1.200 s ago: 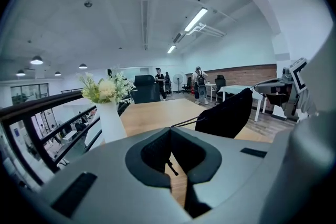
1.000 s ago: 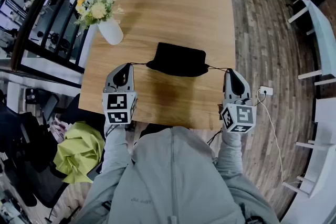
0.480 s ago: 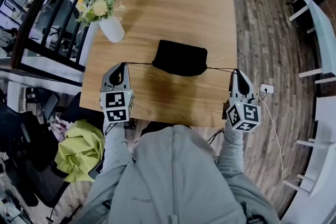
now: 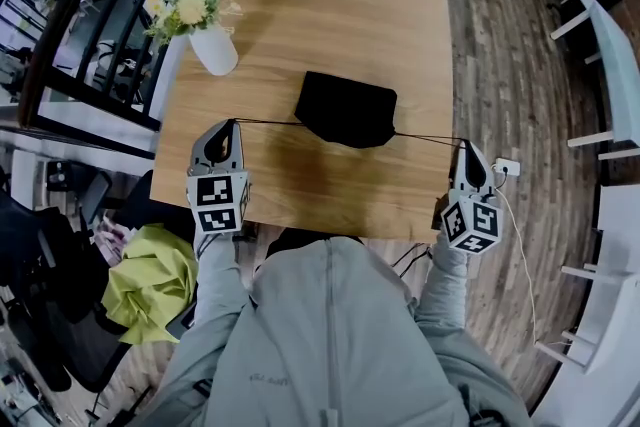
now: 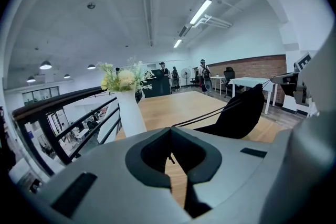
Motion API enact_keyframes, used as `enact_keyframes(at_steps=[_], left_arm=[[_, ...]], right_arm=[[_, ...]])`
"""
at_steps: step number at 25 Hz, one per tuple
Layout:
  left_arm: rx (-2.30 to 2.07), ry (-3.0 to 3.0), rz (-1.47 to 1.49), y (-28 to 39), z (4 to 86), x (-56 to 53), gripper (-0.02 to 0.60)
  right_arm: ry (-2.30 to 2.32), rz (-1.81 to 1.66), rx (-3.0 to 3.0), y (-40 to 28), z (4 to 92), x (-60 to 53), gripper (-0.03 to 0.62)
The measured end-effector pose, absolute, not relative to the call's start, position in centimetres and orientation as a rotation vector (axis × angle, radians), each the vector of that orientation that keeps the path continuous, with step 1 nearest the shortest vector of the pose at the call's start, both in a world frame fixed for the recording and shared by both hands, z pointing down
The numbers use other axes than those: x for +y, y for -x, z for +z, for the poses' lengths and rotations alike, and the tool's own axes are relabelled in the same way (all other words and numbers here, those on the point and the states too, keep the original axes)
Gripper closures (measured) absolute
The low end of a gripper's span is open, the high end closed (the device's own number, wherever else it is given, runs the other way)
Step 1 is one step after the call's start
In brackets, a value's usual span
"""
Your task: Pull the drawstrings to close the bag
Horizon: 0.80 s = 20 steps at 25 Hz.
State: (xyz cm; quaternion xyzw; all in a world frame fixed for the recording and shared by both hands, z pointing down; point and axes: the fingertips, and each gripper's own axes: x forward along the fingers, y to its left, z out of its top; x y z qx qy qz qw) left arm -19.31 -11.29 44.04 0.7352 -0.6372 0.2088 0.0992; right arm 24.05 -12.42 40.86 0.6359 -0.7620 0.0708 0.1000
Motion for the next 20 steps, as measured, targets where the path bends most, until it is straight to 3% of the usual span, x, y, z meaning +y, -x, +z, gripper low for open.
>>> enact_keyframes(at_steps=[20], left_arm=[[-1.876, -2.117, 0.633, 21.1, 46.0, -9.8, 0.554]], right_arm=[[-1.937, 0.222, -2.170, -27.7, 42.2, -10.8, 0.571]])
